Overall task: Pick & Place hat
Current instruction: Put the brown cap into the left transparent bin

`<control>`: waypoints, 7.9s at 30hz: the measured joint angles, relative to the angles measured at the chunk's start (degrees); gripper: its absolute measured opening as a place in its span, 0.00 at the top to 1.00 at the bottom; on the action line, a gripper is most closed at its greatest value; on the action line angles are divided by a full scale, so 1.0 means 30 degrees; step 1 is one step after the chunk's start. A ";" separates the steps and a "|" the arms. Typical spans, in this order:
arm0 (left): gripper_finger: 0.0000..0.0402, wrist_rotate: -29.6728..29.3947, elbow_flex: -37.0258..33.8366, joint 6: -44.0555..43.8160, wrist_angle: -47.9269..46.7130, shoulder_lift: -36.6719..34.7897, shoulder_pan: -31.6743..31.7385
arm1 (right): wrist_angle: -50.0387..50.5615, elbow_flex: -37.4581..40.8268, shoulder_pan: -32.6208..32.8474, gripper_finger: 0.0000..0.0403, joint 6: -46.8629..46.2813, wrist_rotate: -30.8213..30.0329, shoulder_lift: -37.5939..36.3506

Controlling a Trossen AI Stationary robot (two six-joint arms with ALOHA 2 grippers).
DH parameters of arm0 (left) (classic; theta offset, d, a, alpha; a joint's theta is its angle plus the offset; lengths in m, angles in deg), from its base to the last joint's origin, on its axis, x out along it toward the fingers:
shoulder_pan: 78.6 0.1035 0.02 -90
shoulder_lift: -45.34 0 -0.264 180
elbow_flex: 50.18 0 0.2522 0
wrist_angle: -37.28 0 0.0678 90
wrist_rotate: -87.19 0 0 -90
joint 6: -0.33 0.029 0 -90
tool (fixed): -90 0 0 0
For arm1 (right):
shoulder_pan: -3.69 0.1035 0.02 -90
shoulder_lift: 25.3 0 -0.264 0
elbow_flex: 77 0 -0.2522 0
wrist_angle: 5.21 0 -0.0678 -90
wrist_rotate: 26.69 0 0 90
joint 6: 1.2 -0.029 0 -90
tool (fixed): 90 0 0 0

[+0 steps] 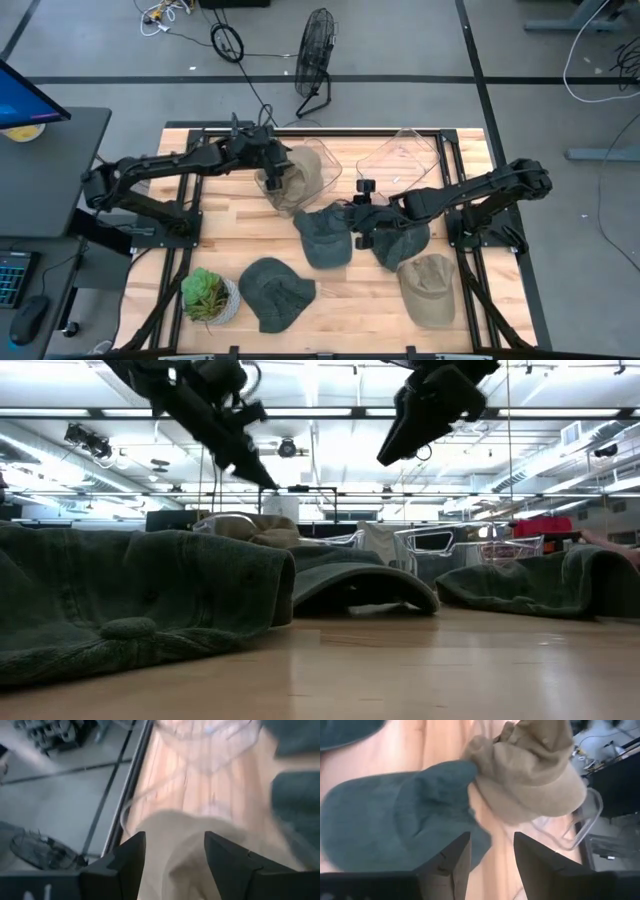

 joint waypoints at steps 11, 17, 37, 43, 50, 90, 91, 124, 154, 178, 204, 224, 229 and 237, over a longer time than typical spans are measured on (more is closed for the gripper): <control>0.50 0.0010 0.0007 -0.1398 0.0007 -0.1282 -0.2142 | 0.7812 0.0000 0.2845 0.62 -0.9669 0.4798 -0.0017; 0.50 0.0010 0.0000 -0.1398 0.0139 -0.1151 -0.2808 | 1.0686 0.0000 0.4960 0.62 -1.4649 1.1614 -0.0017; 0.50 0.0010 0.0000 -0.1492 0.0301 -0.1151 -0.2965 | 0.9101 0.2141 1.0098 0.62 -2.3111 1.2025 0.0136; 0.50 0.0010 0.0000 -0.1544 0.0271 -0.1151 -0.2966 | 0.6656 0.4431 1.0076 0.62 -2.2875 1.2494 0.0143; 0.50 0.0025 0.0000 -0.1551 0.0264 -0.1151 -0.2966 | 0.3141 0.5683 1.0089 0.69 -1.9446 1.3068 0.0142; 0.50 0.2131 0.0015 -0.4085 0.4803 0.0347 -1.0718 | 0.1669 -0.1326 0.5566 0.99 2.2337 0.0836 0.2049; 0.50 0.2123 0.0012 -0.3904 0.4737 0.0730 -1.0694 | 0.1604 -0.1326 0.5355 0.99 2.2727 0.0841 0.2189; 0.78 0.0797 -0.0007 -0.2887 0.7478 0.6740 -1.0383 | -0.2468 -0.1326 0.3840 1.00 2.7563 0.1170 0.3931; 0.99 -1.0443 -0.0015 -0.1640 0.4531 0.0503 -0.9286 | 0.6502 -0.1326 0.5887 0.63 -0.1006 -0.6397 0.3808; 0.95 -0.1148 0.0117 0.1126 0.0850 0.4258 -0.0445 | 0.3710 -0.1326 0.4653 0.63 -0.4605 -0.2601 0.3815; 0.45 -0.2651 -0.0022 -0.2426 0.0213 -0.1051 -0.4457 | 0.3496 -0.1326 0.4266 0.46 -0.5136 -0.1155 0.3822; 0.98 -0.6919 -0.0022 -0.3384 0.1946 0.4184 -0.6338 | 0.3549 -0.1326 0.3752 0.48 -0.4969 -0.1148 0.3822; 0.99 -0.8281 -0.0007 -0.3611 0.0262 0.3935 -0.5998 | 0.3571 -0.1326 0.3752 0.48 -0.4789 -0.1148 0.3822; 0.99 -0.5133 0.0009 -0.6382 -0.1374 0.5020 -0.4598 | 0.3492 -0.1326 0.3752 0.48 -0.4561 -0.1148 0.3829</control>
